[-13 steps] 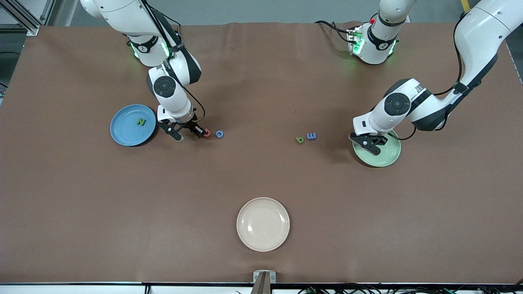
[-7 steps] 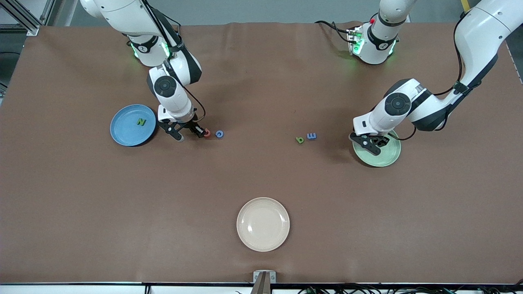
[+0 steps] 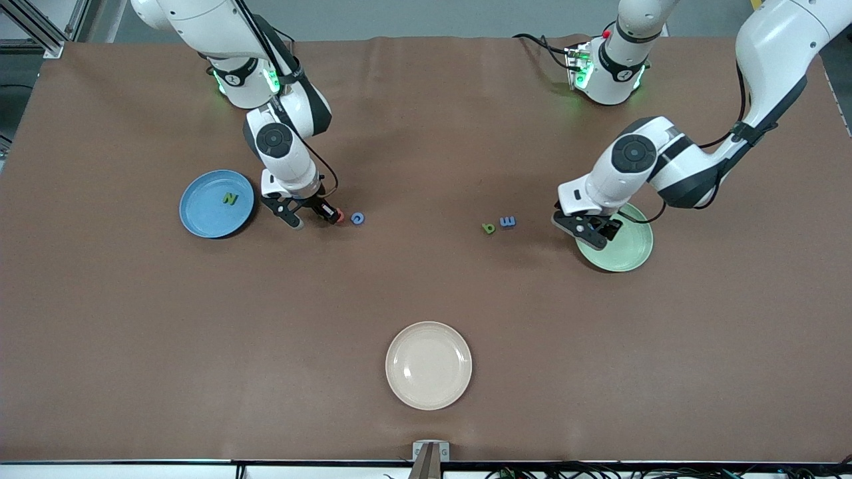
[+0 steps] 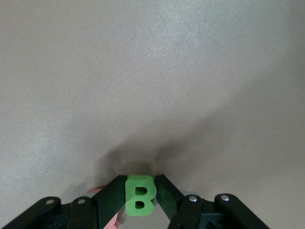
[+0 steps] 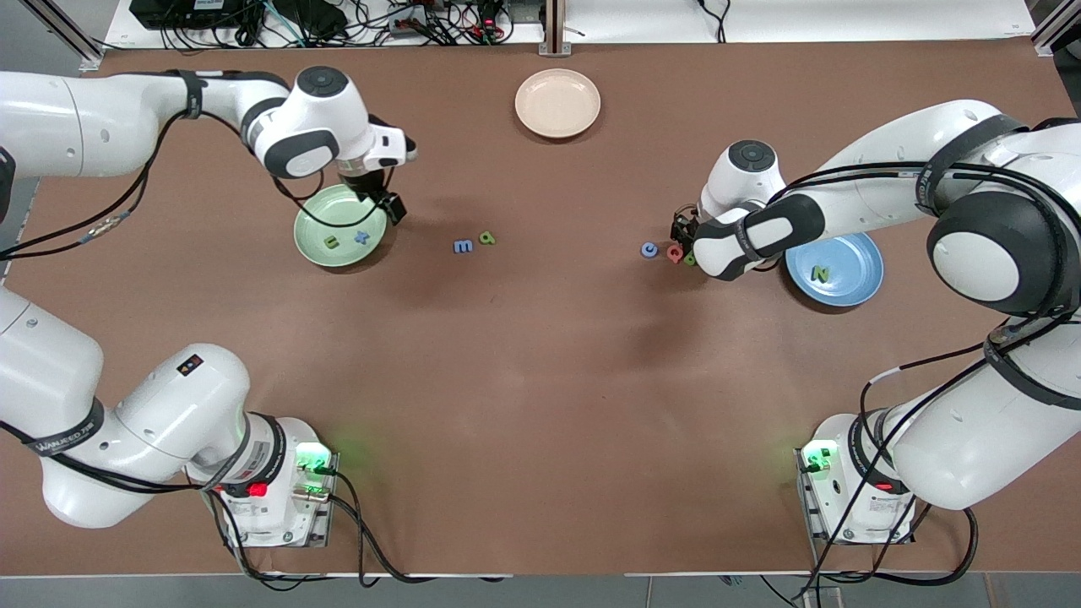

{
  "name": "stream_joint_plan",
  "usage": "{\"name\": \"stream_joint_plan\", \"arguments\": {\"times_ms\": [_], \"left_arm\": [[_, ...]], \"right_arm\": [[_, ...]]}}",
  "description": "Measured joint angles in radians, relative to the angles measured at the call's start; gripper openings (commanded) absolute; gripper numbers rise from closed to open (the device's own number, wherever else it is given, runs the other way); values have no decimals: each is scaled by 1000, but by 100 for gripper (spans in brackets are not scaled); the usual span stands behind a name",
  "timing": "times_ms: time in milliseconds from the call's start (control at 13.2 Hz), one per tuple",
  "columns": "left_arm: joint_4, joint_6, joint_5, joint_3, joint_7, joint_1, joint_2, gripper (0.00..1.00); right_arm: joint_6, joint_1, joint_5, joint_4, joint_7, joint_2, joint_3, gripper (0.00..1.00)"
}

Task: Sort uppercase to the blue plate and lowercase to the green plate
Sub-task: 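Place B on blue plate with the right gripper while the left gripper reaches m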

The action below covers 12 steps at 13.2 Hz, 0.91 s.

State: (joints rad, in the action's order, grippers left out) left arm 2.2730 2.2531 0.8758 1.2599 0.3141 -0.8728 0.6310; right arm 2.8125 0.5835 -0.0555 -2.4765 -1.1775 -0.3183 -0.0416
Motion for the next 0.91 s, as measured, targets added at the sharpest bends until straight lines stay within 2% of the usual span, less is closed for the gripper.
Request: {"name": "stream_joint_plan", "arguments": {"times_ms": [228,380,608,912], "left_arm": [[-38,-1,-3,4,-75,108,0,99],[-69,-1,-7,-17,-171,194,1,99],[-102,13,-12,-68,-247,302,9,99],[-107,87,-12,-162,-272,391,41,99]], "right_arm": [[-2,-2,0,1,7,0,-1,0],[-20,-36,0,4,71,2,-5,0],[-120,-174,0,16,252,26,-16,0],[-371,-354,1,40,487,157,-22,0]]}}
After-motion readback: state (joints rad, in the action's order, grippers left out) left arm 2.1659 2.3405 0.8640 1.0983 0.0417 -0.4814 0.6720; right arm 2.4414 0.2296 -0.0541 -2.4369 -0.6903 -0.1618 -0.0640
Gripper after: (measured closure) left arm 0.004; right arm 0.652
